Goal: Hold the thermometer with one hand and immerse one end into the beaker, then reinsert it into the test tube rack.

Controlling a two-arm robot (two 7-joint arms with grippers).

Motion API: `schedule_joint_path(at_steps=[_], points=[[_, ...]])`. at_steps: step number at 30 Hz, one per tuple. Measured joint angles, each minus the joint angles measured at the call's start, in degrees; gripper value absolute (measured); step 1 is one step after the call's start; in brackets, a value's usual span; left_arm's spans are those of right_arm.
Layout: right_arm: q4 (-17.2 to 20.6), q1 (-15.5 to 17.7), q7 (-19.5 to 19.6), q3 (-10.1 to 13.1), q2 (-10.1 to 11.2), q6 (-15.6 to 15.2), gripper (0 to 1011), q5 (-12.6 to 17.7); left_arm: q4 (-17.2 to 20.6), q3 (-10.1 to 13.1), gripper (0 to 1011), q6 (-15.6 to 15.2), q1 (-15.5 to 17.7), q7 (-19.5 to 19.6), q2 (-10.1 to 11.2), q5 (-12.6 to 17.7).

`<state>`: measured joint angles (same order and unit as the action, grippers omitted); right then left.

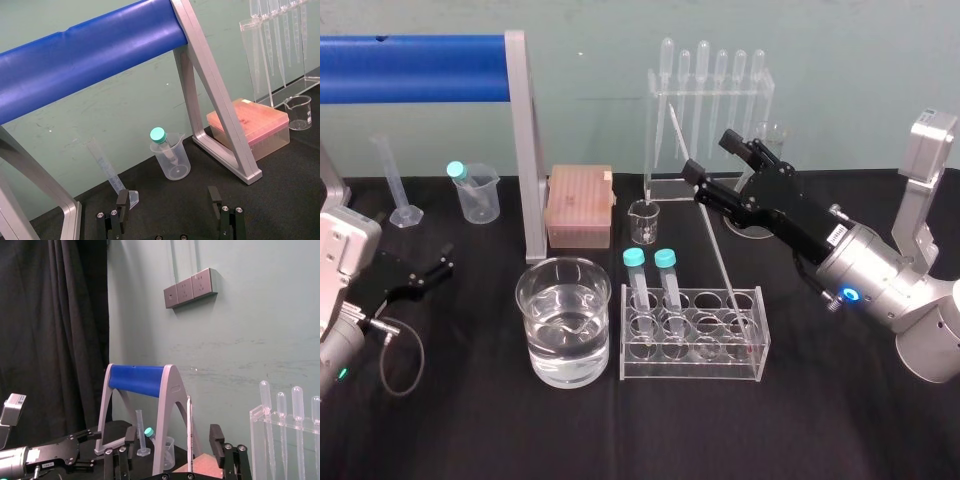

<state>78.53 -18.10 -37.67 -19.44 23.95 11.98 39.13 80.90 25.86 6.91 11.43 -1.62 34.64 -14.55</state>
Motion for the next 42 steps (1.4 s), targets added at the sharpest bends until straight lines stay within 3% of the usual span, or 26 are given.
schedule_joint_path(at_steps=[4,18,21,30,35,42], points=[[0.0,0.0,0.0,0.0,0.0,0.0,1003,0.0,0.0,0.0,1008,0.0,0.0,0.0,0.0,0.0],[0.0,0.0,0.0,0.0,0.0,0.0,1003,0.0,0.0,0.0,1008,0.0,0.0,0.0,0.0,0.0],[1.2,0.7,1.6,0.5,0.2,0.1,1002,-0.6,0.0,0.0,1008,0.0,0.0,0.0,0.0,0.0],[9.8,6.0,15.5,4.7,2.0,-2.4,1003,-7.8,0.0,0.0,1008,0.0,0.0,0.0,0.0,0.0],[15.7,10.7,25.9,8.4,3.4,-8.4,1002,-12.7,0.0,0.0,1008,0.0,0.0,0.0,0.0,0.0],[17.3,13.6,31.1,10.1,3.9,-15.4,1003,-15.3,0.0,0.0,1008,0.0,0.0,0.0,0.0,0.0]])
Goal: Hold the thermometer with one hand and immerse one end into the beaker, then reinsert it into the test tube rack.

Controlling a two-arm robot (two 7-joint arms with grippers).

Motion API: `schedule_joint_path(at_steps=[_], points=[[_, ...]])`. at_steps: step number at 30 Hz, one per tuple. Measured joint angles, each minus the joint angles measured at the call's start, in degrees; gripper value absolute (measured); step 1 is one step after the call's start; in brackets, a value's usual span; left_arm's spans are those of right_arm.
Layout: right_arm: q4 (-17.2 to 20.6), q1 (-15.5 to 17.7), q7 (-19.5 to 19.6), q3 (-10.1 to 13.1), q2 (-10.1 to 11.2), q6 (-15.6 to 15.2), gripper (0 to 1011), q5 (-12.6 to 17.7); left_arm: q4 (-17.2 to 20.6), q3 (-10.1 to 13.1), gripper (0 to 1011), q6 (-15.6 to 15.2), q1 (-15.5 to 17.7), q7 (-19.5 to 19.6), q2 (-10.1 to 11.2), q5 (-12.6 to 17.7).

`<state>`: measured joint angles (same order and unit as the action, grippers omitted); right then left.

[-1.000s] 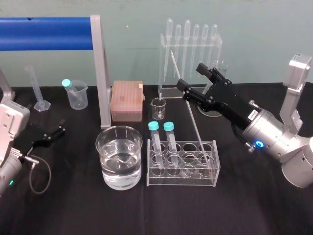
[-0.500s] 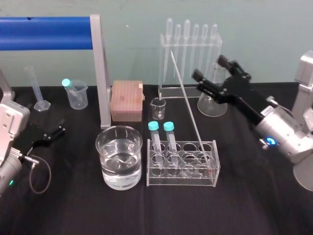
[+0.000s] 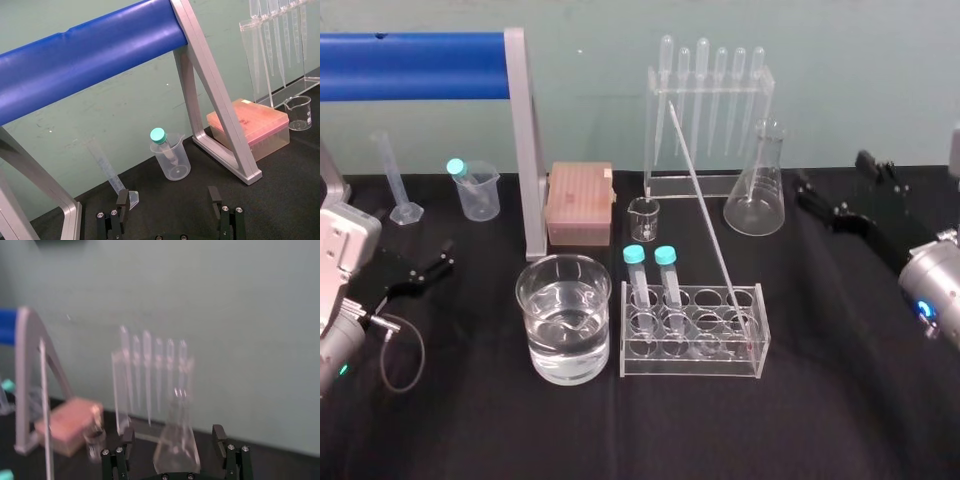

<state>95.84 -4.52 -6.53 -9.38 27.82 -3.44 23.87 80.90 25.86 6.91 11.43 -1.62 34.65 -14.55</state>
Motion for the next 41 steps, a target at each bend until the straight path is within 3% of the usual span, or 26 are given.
schedule_joint_path(at_steps=[4,12,41], points=[[-1.3,0.6,0.4,-0.1,-0.1,-2.4,1002,-0.9,0.0,0.0,1008,0.0,0.0,0.0,0.0,0.0],[-4.9,0.5,-1.2,-0.3,-1.3,-3.6,1003,-1.1,0.0,0.0,1008,0.0,0.0,0.0,0.0,0.0],[-4.3,0.4,-1.0,-0.4,-1.1,-3.5,1002,-1.1,0.0,0.0,1008,0.0,0.0,0.0,0.0,0.0]])
